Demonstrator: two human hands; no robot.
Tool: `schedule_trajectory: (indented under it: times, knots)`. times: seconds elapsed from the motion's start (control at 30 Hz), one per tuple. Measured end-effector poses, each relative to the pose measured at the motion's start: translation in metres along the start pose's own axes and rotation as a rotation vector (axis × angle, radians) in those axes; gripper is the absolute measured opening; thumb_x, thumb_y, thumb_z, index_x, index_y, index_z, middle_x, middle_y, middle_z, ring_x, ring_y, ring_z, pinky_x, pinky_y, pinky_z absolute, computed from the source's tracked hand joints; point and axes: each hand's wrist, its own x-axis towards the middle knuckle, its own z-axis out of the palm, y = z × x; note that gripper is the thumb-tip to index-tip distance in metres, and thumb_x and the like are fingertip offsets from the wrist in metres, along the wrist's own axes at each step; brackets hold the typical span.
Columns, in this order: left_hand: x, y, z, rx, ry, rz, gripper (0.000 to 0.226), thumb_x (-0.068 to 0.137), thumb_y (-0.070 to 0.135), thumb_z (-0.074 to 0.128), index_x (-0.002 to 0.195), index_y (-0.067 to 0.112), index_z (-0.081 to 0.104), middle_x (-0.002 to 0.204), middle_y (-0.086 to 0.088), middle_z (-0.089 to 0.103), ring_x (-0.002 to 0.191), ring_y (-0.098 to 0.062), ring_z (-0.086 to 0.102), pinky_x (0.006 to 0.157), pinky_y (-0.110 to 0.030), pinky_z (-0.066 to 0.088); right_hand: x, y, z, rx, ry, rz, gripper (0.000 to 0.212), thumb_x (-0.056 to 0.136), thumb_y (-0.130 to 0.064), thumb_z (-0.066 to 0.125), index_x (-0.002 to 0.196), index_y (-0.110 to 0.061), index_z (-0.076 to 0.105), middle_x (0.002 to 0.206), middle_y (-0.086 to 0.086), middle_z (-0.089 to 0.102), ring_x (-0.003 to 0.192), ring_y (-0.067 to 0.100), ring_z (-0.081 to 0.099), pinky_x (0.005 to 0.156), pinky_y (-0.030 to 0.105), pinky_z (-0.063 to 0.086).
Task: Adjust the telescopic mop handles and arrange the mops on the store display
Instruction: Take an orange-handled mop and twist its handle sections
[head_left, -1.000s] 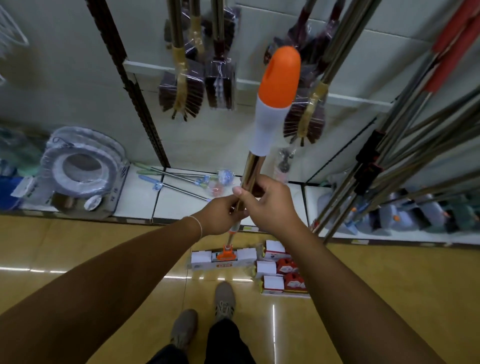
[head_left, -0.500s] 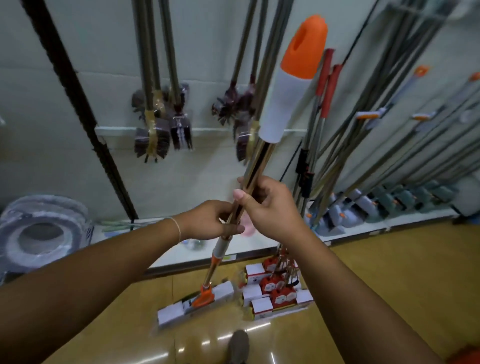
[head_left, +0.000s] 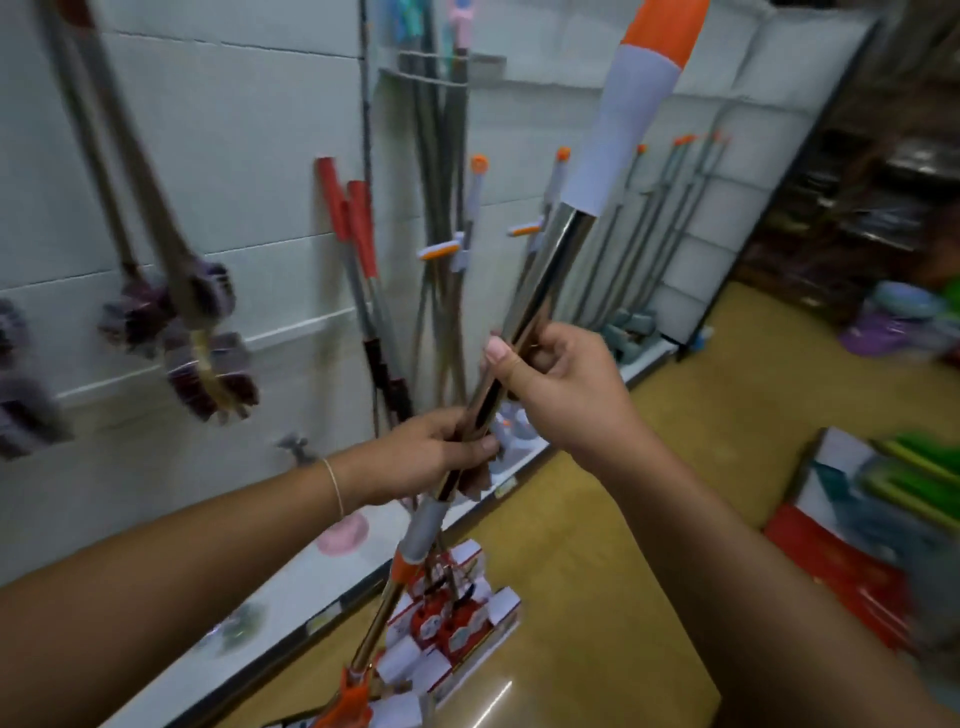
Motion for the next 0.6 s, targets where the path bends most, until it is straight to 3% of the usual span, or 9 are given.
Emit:
schedule_trajectory:
  times: [0.1,0.23,0.3,0.37,0.43,0.5,0.6]
  knots:
    - [0.056,0.017,0.047,0.028,-0.087,0.082,0.029,0.090,0.028,0.054,0.086,0.000,0.050,0.066,-0.016,0.051,0.061,-0.024,0.053,0.061,-0.031,0.048,0.007,0.015,-0.065,-0.015,0.078,0.003,0.043,0.075,-0.054,0.066,0.088,-0.014,0.071,0.088,0.029,0.070,0.089,0.050,0.066,0.075,0.067,0.051]
    - [0.129,0.040,0.099,0.094,-0.178,0.162,0.039,0.089,0.048,0.056,0.078,0.010,0.052,0.065,-0.013,0.057,0.065,-0.029,0.053,0.067,-0.046,0.046,0.019,0.032,-0.149,-0.037,0.151,0.026,0.021,0.085,-0.038,0.068,0.090,-0.018,0.070,0.089,0.019,0.075,0.092,0.037,0.071,0.082,0.061,0.054]
    - [0.164,0.053,0.123,0.129,-0.217,0.186,0.041,0.093,0.044,0.054,0.078,0.006,0.051,0.065,-0.011,0.059,0.066,-0.028,0.055,0.068,-0.050,0.046,0.026,0.039,-0.184,-0.048,0.195,0.019,0.033,0.080,-0.047,0.068,0.092,-0.017,0.070,0.091,0.023,0.072,0.093,0.041,0.069,0.081,0.063,0.053]
    - [0.195,0.066,0.147,0.156,-0.250,0.213,0.037,0.095,0.041,0.054,0.075,0.010,0.052,0.064,-0.005,0.059,0.065,-0.023,0.055,0.065,-0.045,0.044,0.032,0.044,-0.218,-0.073,0.236,0.010,0.040,0.079,-0.051,0.067,0.095,-0.014,0.069,0.092,0.025,0.071,0.093,0.043,0.068,0.079,0.064,0.053]
    - [0.226,0.078,0.171,0.154,-0.281,0.240,0.036,0.092,0.047,0.056,0.076,0.015,0.052,0.063,-0.001,0.058,0.064,-0.022,0.055,0.065,-0.041,0.044,0.038,0.050,-0.253,-0.088,0.271,0.019,0.030,0.087,-0.039,0.068,0.099,-0.011,0.069,0.091,0.018,0.074,0.092,0.033,0.072,0.082,0.059,0.055]
    - [0.250,0.088,0.188,0.149,-0.295,0.259,0.043,0.088,0.051,0.055,0.081,0.009,0.049,0.063,-0.002,0.057,0.064,-0.025,0.055,0.068,-0.048,0.045,0.044,0.053,-0.277,-0.085,0.298,0.029,0.021,0.092,-0.028,0.066,0.103,-0.010,0.068,0.091,0.012,0.076,0.091,0.024,0.073,0.085,0.052,0.057]
    - [0.290,0.104,0.214,0.146,-0.332,0.291,0.044,0.088,0.049,0.054,0.083,0.005,0.048,0.064,-0.004,0.058,0.065,-0.025,0.055,0.070,-0.050,0.045,0.055,0.058,-0.313,-0.101,0.372,0.012,0.020,0.094,-0.024,0.064,0.107,-0.008,0.068,0.090,0.015,0.075,0.089,0.026,0.073,0.084,0.050,0.058]
